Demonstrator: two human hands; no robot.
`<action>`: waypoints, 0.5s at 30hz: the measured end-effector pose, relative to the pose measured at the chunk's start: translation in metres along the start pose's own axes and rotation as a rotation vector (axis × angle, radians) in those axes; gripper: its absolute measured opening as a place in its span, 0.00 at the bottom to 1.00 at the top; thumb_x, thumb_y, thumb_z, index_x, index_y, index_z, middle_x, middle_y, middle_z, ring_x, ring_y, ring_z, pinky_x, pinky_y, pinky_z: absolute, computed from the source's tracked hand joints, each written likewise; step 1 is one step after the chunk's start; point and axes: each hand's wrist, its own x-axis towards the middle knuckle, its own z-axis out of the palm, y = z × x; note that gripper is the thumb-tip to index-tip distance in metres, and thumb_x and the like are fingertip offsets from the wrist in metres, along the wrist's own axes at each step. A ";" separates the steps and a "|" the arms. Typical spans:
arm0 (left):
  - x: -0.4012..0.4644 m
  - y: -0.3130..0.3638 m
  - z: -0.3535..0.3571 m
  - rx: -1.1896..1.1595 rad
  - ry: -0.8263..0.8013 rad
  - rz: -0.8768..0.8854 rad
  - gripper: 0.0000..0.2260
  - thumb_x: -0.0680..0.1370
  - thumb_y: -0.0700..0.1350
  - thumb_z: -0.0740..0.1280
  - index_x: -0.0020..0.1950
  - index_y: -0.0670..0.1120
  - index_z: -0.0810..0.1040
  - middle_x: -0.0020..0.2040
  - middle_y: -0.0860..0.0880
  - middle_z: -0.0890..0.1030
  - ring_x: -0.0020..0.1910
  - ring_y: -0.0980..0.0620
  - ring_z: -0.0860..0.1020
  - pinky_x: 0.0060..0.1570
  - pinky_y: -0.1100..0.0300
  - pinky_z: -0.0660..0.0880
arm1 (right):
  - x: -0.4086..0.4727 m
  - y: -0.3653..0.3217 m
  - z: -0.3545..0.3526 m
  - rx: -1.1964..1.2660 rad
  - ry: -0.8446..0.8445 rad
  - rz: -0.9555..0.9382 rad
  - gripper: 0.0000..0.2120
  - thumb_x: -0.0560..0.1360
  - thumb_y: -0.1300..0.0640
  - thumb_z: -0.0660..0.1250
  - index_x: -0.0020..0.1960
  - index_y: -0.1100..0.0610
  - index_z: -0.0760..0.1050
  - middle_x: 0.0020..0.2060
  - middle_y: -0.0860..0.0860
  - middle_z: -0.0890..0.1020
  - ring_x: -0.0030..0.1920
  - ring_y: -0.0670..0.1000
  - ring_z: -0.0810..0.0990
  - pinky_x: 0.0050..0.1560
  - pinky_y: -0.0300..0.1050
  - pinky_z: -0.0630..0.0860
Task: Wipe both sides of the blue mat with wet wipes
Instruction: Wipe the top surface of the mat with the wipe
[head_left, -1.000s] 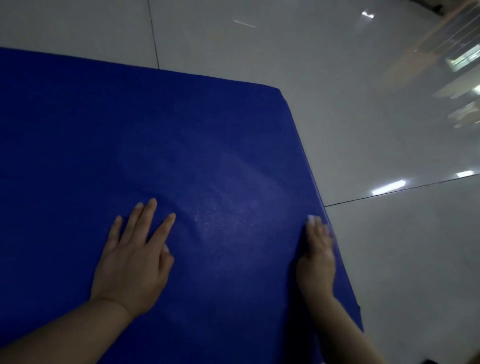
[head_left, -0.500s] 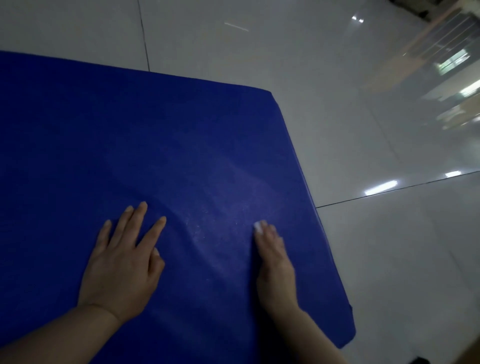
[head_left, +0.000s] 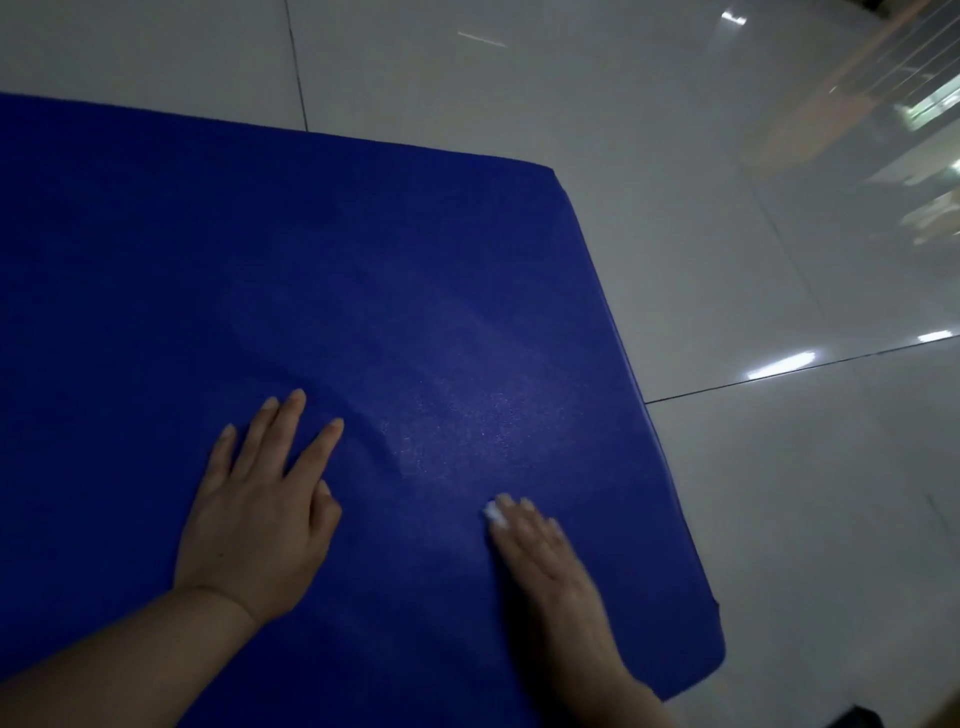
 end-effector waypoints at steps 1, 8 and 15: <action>0.000 0.000 0.000 0.002 0.001 -0.002 0.25 0.77 0.50 0.50 0.72 0.45 0.71 0.75 0.40 0.62 0.75 0.44 0.58 0.73 0.51 0.43 | -0.002 0.018 -0.006 0.001 0.039 0.083 0.37 0.71 0.72 0.56 0.75 0.48 0.57 0.74 0.46 0.62 0.75 0.47 0.57 0.74 0.47 0.56; -0.001 0.001 0.000 0.007 -0.002 -0.013 0.25 0.77 0.50 0.50 0.71 0.45 0.71 0.75 0.41 0.62 0.75 0.44 0.59 0.73 0.54 0.40 | 0.004 0.033 -0.028 0.072 0.131 0.450 0.40 0.70 0.77 0.57 0.74 0.46 0.56 0.74 0.44 0.61 0.75 0.46 0.56 0.73 0.50 0.58; 0.000 -0.002 0.003 -0.003 0.014 0.002 0.25 0.77 0.50 0.50 0.71 0.45 0.70 0.76 0.41 0.62 0.75 0.44 0.59 0.74 0.53 0.40 | -0.006 0.055 -0.032 0.077 0.169 0.513 0.40 0.70 0.77 0.56 0.75 0.47 0.56 0.73 0.44 0.60 0.75 0.48 0.55 0.73 0.54 0.58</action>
